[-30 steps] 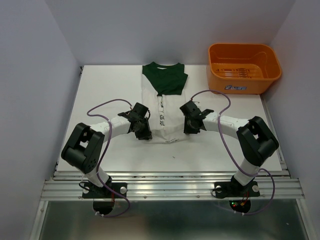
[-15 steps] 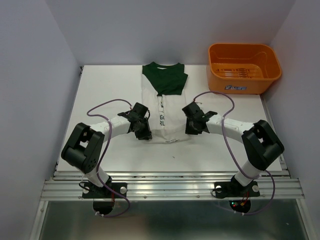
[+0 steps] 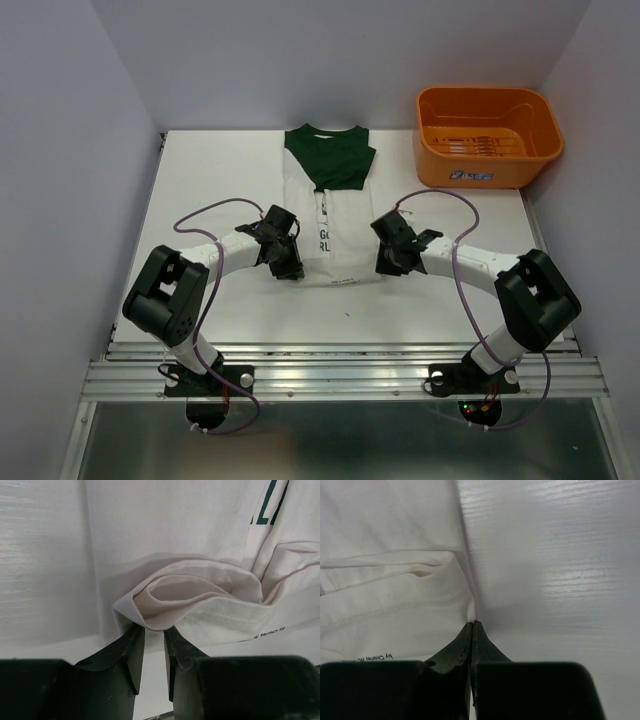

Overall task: Roll the t-shirts
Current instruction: Roll the T-shirt to the center of the board.

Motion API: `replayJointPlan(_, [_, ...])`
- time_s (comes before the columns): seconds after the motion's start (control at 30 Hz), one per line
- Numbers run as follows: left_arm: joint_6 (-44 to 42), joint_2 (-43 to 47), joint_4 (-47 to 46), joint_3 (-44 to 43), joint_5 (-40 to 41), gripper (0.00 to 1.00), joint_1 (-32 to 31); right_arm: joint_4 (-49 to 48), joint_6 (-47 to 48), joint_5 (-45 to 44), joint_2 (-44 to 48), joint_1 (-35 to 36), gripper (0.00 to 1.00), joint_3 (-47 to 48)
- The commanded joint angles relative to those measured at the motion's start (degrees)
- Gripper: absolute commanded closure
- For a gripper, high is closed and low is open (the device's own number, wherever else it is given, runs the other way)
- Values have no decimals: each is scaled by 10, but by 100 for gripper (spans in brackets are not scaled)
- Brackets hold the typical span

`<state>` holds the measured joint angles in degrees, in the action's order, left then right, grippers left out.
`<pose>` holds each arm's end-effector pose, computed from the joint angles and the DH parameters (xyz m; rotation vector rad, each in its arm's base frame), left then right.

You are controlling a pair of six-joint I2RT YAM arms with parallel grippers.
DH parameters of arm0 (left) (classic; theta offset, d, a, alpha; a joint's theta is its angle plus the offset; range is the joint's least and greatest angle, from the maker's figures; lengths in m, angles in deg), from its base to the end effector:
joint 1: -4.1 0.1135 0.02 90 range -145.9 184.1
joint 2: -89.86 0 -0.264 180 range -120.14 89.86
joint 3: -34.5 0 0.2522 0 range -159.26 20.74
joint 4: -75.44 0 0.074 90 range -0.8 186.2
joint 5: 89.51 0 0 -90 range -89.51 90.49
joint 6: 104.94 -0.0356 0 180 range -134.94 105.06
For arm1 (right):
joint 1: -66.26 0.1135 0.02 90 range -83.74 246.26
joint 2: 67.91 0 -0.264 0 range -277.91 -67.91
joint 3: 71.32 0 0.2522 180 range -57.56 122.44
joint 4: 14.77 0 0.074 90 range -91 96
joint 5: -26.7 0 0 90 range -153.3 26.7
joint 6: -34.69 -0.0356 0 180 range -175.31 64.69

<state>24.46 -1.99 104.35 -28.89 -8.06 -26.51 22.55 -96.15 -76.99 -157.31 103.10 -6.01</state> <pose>0.2634 -0.1620 0.1652 -0.1476 2.6887 -0.6169 0.2447 0.1728 0.1792 0.1703 2.5973 0.1725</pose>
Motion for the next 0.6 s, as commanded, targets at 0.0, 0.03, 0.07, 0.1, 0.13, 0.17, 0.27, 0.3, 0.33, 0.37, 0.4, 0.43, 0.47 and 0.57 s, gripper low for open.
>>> replayJointPlan(0.0, [-13,-8,17,11,21,67,4,-11,-14,-27,22,4,99,-12])
replayJointPlan(0.03, [-13,-7,17,12,21,67,4,-12,-18,-30,20,4,99,-14])
replayJointPlan(0.07, [-13,-5,17,13,21,67,4,-14,-19,-30,20,4,99,-16])
replayJointPlan(0.1, [-13,-4,19,14,21,67,4,-16,-20,-30,19,4,99,-19])
replayJointPlan(0.13, [-13,0,21,15,21,67,4,-18,-21,-31,17,4,99,-25])
replayJointPlan(0.17, [-13,3,22,15,20,67,4,-25,-21,-31,15,4,99,-27])
replayJointPlan(0.27, [-17,19,29,9,18,67,4,-38,-14,-25,18,4,85,-27])
replayJointPlan(0.3, [-19,24,39,6,18,67,4,-39,-11,-24,25,4,81,-26])
replayJointPlan(0.33, [-20,37,44,-4,21,67,4,-40,-6,-24,29,4,72,-22])
replayJointPlan(0.37, [-23,45,51,-10,22,67,5,-40,-2,-24,33,4,68,-17])
replayJointPlan(0.4, [-28,61,61,-16,24,66,5,-39,1,-24,41,4,63,-13])
replayJointPlan(0.43, [-31,68,65,-27,24,66,4,-38,7,-24,45,4,62,-8])
replayJointPlan(0.47, [-33,75,68,-33,25,66,5,-33,8,-25,47,4,62,0])
replayJointPlan(0.57, [-35,87,67,-49,26,66,4,-30,12,-25,51,4,62,18])
